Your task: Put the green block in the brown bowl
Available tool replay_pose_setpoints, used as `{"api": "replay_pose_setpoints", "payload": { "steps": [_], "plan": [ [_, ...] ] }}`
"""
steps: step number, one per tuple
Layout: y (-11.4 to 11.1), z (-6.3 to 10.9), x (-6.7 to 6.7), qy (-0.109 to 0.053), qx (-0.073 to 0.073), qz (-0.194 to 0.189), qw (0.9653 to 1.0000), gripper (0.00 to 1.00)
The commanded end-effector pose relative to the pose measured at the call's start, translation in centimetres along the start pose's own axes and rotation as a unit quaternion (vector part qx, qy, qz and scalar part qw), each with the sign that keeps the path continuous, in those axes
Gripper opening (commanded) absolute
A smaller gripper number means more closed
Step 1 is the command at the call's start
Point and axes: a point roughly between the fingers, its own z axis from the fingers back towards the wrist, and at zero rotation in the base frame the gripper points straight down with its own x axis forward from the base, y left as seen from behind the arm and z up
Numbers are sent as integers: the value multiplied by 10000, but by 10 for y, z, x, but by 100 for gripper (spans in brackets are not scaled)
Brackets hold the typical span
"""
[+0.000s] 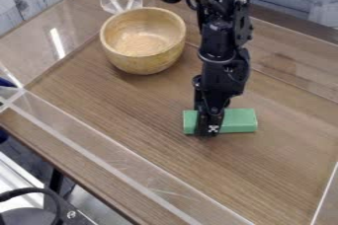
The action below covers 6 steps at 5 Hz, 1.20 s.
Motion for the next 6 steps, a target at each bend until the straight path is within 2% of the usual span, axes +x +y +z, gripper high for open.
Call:
{"api": "replay_pose_setpoints", "payload": {
  "steps": [1, 6],
  "plan": [
    [5, 3, 1, -118, 122, 81, 9998, 0],
    [7, 3, -1, -248, 186, 247, 9992, 0]
  ]
}}
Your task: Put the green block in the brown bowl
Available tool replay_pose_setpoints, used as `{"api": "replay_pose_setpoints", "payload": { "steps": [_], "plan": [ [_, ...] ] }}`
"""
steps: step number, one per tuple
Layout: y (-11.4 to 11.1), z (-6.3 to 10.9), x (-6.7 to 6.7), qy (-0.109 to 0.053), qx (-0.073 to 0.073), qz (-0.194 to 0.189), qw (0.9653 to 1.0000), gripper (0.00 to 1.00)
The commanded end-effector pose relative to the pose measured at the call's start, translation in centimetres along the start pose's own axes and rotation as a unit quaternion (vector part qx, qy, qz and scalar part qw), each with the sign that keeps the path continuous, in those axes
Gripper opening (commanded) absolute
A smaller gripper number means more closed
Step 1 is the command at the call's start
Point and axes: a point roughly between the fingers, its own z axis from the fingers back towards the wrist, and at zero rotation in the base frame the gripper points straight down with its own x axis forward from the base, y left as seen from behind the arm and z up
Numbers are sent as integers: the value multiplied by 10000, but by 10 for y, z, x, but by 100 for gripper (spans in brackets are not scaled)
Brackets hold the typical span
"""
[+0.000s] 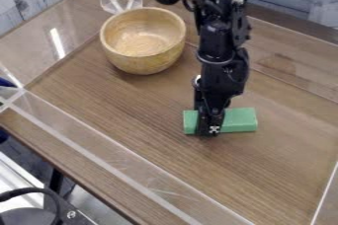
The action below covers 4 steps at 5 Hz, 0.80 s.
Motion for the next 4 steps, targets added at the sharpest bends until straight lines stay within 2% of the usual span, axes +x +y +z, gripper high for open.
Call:
{"api": "replay_pose_setpoints", "payload": {
  "steps": [1, 4],
  "plan": [
    [5, 4, 1, -129, 119, 77, 9998, 0],
    [8, 6, 1, -158, 159, 204, 9995, 0]
  ]
}}
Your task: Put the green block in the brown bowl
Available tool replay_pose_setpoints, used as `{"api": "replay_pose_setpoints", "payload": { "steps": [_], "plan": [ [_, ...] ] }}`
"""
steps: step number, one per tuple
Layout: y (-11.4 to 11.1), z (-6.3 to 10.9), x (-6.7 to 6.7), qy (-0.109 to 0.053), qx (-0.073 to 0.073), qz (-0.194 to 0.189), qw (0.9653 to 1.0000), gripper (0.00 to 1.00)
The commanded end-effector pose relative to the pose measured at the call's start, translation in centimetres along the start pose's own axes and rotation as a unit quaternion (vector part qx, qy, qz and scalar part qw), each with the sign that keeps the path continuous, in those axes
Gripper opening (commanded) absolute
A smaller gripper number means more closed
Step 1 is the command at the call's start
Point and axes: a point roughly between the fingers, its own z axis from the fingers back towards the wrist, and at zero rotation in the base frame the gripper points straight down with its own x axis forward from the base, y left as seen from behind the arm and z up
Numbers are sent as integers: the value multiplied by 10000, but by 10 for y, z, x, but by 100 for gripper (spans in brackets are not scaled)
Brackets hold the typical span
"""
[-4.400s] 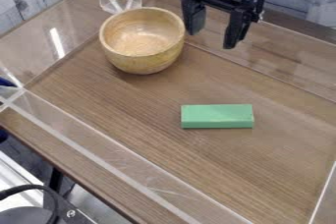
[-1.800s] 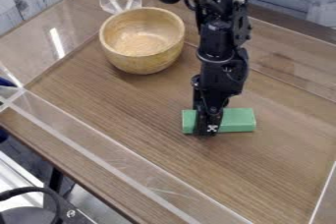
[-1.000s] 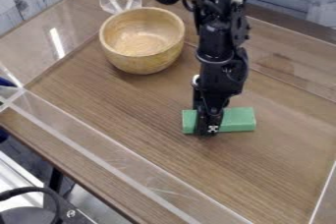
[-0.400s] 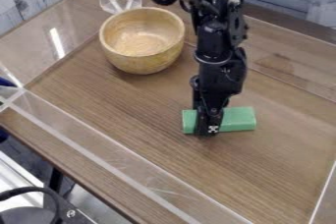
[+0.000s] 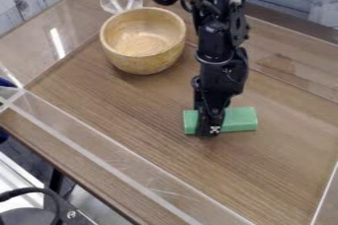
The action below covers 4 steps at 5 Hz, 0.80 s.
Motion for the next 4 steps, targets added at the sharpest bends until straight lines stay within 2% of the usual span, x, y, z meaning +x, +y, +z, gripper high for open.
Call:
{"api": "replay_pose_setpoints", "payload": {
  "steps": [1, 4],
  "plan": [
    [8, 7, 2, -102, 148, 142, 9997, 0],
    [14, 12, 2, -100, 191, 354, 9991, 0]
  ]
}}
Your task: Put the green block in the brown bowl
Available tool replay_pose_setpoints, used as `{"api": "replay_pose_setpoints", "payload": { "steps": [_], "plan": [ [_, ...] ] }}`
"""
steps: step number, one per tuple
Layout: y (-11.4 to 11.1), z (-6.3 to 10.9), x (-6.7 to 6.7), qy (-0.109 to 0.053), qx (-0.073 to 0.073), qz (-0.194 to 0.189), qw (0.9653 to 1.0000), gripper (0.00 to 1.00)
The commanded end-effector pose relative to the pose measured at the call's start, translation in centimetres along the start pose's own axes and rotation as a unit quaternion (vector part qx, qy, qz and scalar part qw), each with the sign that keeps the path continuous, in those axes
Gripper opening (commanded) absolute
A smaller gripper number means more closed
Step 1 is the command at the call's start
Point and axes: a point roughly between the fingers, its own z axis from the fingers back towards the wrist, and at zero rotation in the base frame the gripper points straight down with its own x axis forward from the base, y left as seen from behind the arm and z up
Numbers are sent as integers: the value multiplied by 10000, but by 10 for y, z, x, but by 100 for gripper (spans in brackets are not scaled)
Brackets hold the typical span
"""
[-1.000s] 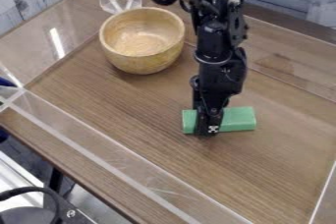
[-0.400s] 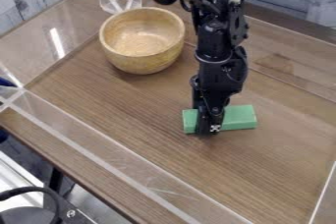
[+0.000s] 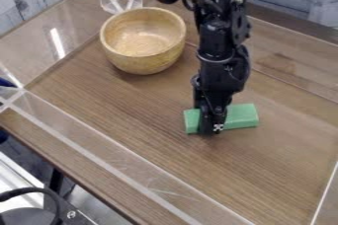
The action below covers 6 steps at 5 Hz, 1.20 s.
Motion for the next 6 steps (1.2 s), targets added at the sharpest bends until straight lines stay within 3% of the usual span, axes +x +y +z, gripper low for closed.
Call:
{"api": "replay_pose_setpoints", "payload": {
  "steps": [1, 4, 5, 6],
  "plan": [
    [12, 13, 3, -137, 191, 149, 9996, 0],
    [19, 32, 3, -136, 296, 607, 9976, 0],
    [23, 48, 3, -156, 407, 975, 9943, 0],
    [40, 74, 3, -216, 629, 1608, 9847, 0]
  ]
}}
